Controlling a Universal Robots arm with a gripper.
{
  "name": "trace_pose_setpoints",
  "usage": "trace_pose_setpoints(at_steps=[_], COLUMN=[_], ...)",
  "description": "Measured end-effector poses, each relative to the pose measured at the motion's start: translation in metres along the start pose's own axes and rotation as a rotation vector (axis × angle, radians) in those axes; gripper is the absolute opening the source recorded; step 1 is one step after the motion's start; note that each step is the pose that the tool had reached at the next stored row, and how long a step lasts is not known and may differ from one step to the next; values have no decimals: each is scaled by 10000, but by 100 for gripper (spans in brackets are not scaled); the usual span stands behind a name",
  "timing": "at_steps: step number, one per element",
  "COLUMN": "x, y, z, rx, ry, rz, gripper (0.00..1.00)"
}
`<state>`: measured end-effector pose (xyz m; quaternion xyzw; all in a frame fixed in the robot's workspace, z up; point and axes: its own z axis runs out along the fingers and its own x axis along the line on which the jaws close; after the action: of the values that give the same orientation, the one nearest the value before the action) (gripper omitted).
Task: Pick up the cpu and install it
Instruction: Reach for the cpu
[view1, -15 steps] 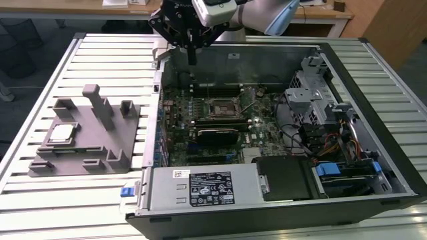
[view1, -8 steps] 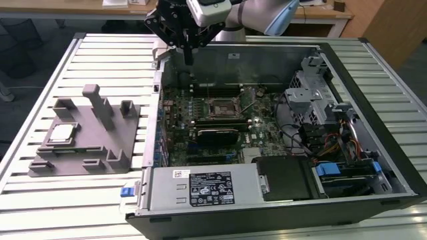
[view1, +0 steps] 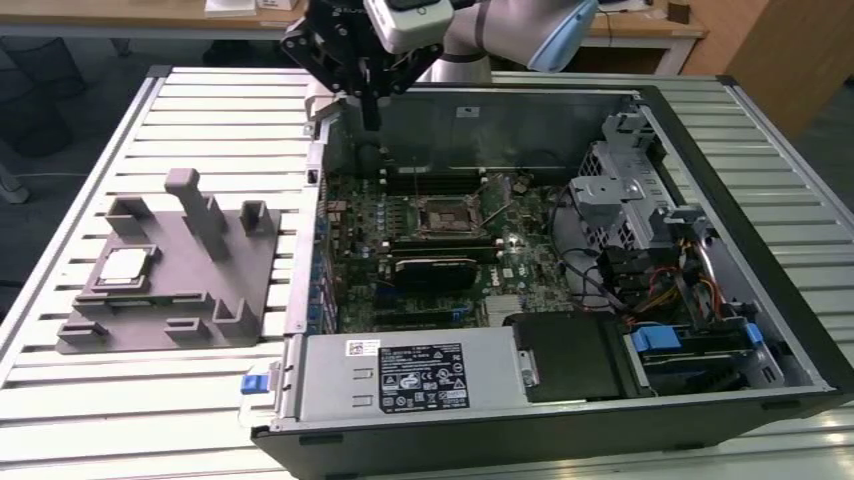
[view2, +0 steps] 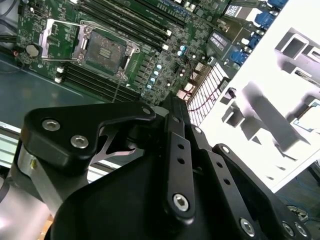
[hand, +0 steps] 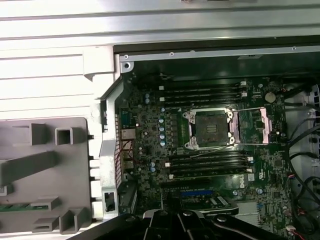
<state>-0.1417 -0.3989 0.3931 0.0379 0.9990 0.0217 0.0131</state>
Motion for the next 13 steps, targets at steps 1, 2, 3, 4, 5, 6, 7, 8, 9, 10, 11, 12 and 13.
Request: trace_pose_setpoints(at_steps=[1, 2, 3, 4, 5, 6, 7, 8, 9, 10, 11, 12, 13], x=[5, 12, 19, 28, 37, 47, 58, 70, 81, 93, 104, 116, 129], y=[0, -1, -2, -2, -3, -4, -5, -5, -6, -7, -8, -9, -10], z=[0, 0, 0, 0, 0, 0, 0, 0, -1, -1, -1, -2, -2], rx=[0, 0, 0, 0, 0, 0, 0, -1, 0, 0, -1, 0, -1], ry=[0, 0, 0, 0, 0, 0, 0, -1, 0, 0, -1, -1, 0], rz=[-1, 0, -1, -1, -1, -1, -1, 0, 0, 0, 0, 0, 0], gripper=[11, 11, 11, 11, 11, 11, 11, 11, 11, 11, 11, 11, 11])
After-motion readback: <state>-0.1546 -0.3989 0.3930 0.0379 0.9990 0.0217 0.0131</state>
